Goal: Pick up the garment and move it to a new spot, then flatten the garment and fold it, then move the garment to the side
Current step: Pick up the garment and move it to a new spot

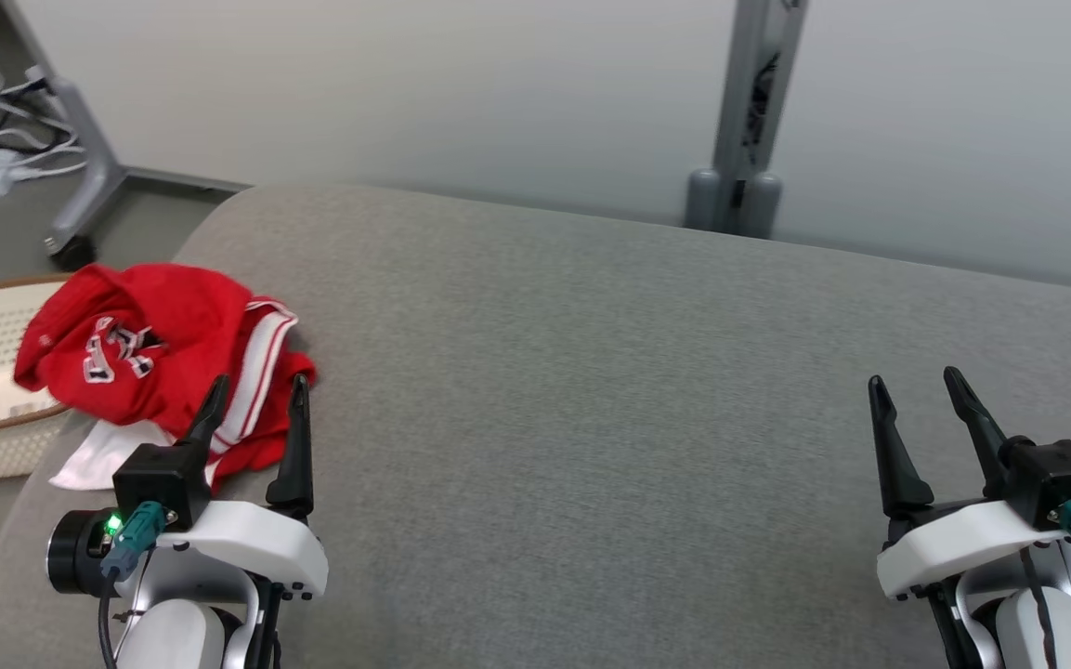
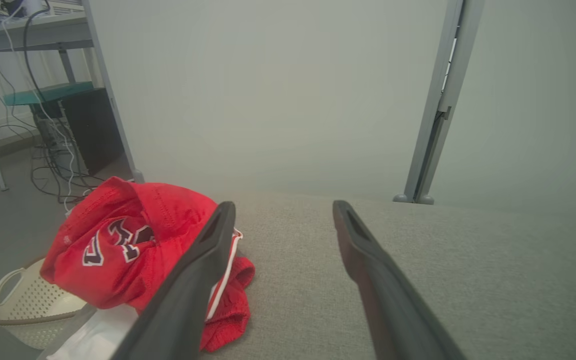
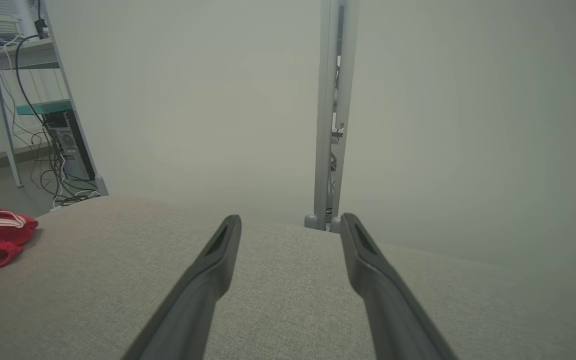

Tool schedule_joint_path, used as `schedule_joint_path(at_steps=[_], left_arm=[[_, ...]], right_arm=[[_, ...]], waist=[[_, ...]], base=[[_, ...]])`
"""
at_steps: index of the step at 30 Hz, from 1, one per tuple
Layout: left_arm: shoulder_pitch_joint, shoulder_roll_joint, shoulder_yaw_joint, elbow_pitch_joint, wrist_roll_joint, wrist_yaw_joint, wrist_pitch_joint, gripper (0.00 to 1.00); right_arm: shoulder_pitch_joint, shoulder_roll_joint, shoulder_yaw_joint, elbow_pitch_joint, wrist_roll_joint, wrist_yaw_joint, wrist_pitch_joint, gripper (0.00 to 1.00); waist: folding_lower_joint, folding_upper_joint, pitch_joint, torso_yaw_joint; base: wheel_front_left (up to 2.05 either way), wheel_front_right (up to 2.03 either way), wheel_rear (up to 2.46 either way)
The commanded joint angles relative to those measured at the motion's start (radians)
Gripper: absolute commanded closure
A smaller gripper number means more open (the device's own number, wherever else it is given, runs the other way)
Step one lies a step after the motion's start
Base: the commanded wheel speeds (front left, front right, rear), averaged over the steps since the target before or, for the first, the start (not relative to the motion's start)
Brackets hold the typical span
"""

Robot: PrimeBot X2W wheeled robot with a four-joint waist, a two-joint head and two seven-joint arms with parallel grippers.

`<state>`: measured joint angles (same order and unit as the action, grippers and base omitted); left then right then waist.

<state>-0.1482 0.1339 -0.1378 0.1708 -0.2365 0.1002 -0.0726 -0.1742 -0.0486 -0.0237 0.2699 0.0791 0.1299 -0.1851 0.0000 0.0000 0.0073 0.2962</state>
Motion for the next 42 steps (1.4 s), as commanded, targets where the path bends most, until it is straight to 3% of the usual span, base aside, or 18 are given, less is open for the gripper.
schedule_joint_path(at_steps=[1,10,33,42], left_arm=[[-0.007,-0.001,0.003,0.003,-0.003,0.005,-0.007,0.0],[0.02,0.0,0.024,-0.004,-0.027,0.026,-0.023,0.0],[0.016,0.023,0.02,-0.031,-0.027,0.05,-0.016,0.0],[-0.157,0.075,0.018,-0.09,-0.004,0.033,0.038,0.0]], right_arm=[[-0.002,-0.005,0.0,-0.006,-0.001,0.001,0.002,0.0],[-0.006,-0.005,0.033,-0.014,0.008,0.001,0.017,0.0],[-0.033,-0.006,0.057,0.024,0.018,0.001,0.003,0.0],[-0.016,-0.006,0.044,0.007,0.011,0.001,0.0,0.0]], waist=[[0.0,0.0,0.022,0.094],[0.0,0.0,0.018,0.232],[0.0,0.0,0.022,0.237],[0.0,0.0,0.034,0.223]], base=[[0.0,0.0,0.0],[0.0,0.0,0.0],[0.0,0.0,0.0],[0.0,0.0,0.0]])
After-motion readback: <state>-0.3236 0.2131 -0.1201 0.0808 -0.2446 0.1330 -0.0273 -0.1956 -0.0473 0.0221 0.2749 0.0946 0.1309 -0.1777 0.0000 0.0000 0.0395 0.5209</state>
